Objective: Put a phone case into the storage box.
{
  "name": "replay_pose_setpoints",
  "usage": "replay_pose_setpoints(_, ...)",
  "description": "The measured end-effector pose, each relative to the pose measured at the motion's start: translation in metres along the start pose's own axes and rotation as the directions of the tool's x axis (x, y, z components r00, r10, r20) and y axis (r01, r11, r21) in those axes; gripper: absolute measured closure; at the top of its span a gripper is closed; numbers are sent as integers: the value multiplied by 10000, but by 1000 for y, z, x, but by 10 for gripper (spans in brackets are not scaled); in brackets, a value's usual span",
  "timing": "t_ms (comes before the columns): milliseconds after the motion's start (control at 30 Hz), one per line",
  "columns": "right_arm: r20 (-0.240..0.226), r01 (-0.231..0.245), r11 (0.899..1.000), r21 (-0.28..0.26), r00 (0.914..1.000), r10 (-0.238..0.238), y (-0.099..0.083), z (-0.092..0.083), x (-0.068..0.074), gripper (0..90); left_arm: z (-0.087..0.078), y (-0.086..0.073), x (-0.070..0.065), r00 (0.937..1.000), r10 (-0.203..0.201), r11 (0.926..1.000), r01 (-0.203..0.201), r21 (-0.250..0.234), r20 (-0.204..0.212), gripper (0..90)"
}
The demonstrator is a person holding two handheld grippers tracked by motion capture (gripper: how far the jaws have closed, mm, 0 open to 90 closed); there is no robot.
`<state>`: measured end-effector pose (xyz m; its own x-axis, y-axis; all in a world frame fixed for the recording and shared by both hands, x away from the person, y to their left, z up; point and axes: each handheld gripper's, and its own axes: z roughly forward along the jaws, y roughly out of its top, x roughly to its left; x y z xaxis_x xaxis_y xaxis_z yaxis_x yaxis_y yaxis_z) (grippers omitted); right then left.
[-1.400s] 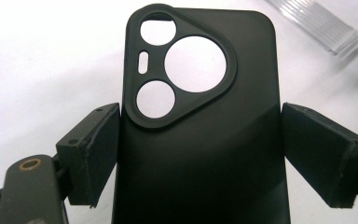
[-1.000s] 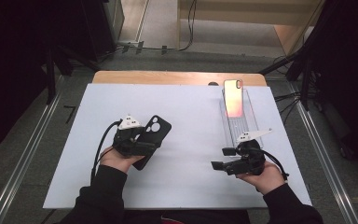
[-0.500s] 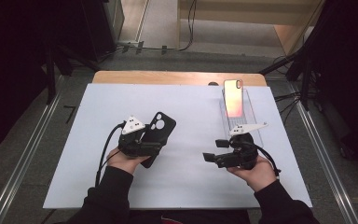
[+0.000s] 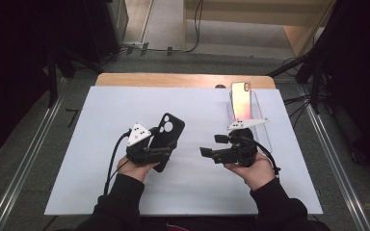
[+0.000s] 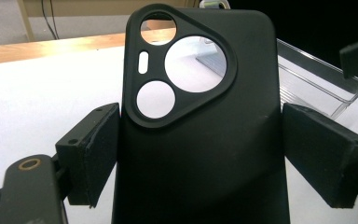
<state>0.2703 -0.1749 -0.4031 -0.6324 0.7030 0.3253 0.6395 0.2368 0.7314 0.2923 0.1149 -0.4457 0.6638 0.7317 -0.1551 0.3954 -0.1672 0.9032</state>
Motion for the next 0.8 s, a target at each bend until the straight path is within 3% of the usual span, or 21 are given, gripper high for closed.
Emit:
replay_pose_setpoints(167, -124, -60, 9999, -132, 9999, 58, 9, 5, 2, 199, 3, -2, -3, 9993, -358, 9990, 360, -248, 80, 143)
replay_pose_setpoints(267, -195, -89, 9998, -172, 9998, 85, 15, 9, 4, 199, 4, -4, -6, 9998, -194, 9994, 195, -277, 36, 142)
replay_pose_setpoints(433, -329, -123, 9999, -81, 9994, 120, 23, 17, 6, 199, 4, -5, -8, 9991, -415, 9977, 416, -536, 44, 142)
replay_pose_setpoints(500, -170, 44, 10000, -15, 9998, -44, 25, 20, 8, 199, 4, -6, -8, 9992, -403, 9975, 407, -581, 75, 142)
replay_pose_setpoints(800, -564, -431, 9990, 73, 9975, 435, 36, 34, 7, 201, 4, -9, -14, 9998, -164, 9966, 156, -811, -92, 142)
